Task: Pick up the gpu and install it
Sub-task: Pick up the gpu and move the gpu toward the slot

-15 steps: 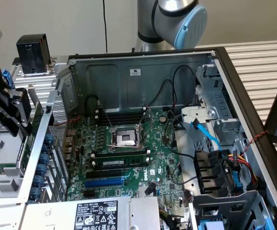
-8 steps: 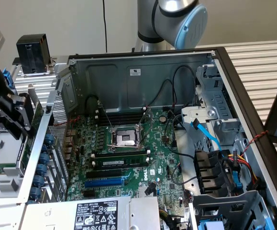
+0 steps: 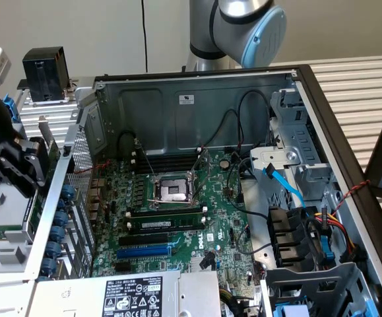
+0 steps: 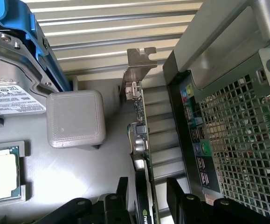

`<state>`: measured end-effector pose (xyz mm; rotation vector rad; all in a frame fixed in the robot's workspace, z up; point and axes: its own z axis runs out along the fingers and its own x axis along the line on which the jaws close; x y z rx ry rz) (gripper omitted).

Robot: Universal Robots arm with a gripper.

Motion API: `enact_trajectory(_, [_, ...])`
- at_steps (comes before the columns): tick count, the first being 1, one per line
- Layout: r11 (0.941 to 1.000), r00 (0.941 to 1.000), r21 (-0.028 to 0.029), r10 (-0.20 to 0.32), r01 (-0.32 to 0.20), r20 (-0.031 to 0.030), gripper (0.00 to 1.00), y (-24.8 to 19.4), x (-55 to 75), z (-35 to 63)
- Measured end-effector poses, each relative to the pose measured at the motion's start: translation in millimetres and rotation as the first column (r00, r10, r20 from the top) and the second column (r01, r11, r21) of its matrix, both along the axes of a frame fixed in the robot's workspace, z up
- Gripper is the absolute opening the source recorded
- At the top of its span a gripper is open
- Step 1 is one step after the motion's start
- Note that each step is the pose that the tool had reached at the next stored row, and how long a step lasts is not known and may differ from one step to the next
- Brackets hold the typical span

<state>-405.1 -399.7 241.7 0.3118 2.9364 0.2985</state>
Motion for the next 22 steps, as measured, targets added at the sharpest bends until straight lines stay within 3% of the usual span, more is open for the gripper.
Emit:
enact_trajectory(3, [1.0000,0.9999,0.0001,-0.001,0.001,-0.0163,0.46,0.0,0.8,-2.0])
enact_trajectory(5, [1.0000,0.9999,-0.0011,-0.001,0.001,-0.0172,0.46,0.8,2.5,-2.6])
enact_trajectory(8, [0.9998,0.9999,-0.0184,-0.001,0.001,-0.0172,0.46,4.9,4.4,-3.0])
enact_trajectory(10, [0.9993,0.9999,-0.0363,-0.002,0.001,-0.0172,0.46,7.2,4.4,-3.4])
enact_trajectory(11, [0.9992,0.9999,-0.0402,-0.002,0.001,-0.0172,0.46,7.7,4.4,-3.7])
enact_trajectory(15, [0.9992,0.9998,-0.0407,-0.002,0.001,-0.0215,0.46,8.4,4.4,-8.4])
enact_trajectory(19, [0.9991,0.9996,-0.0416,-0.002,0.001,-0.0281,0.46,13.5,4.4,-10.2])
enact_trajectory(22, [0.9990,0.9995,-0.0454,-0.002,0.000,-0.0316,0.46,13.7,4.4,-10.7])
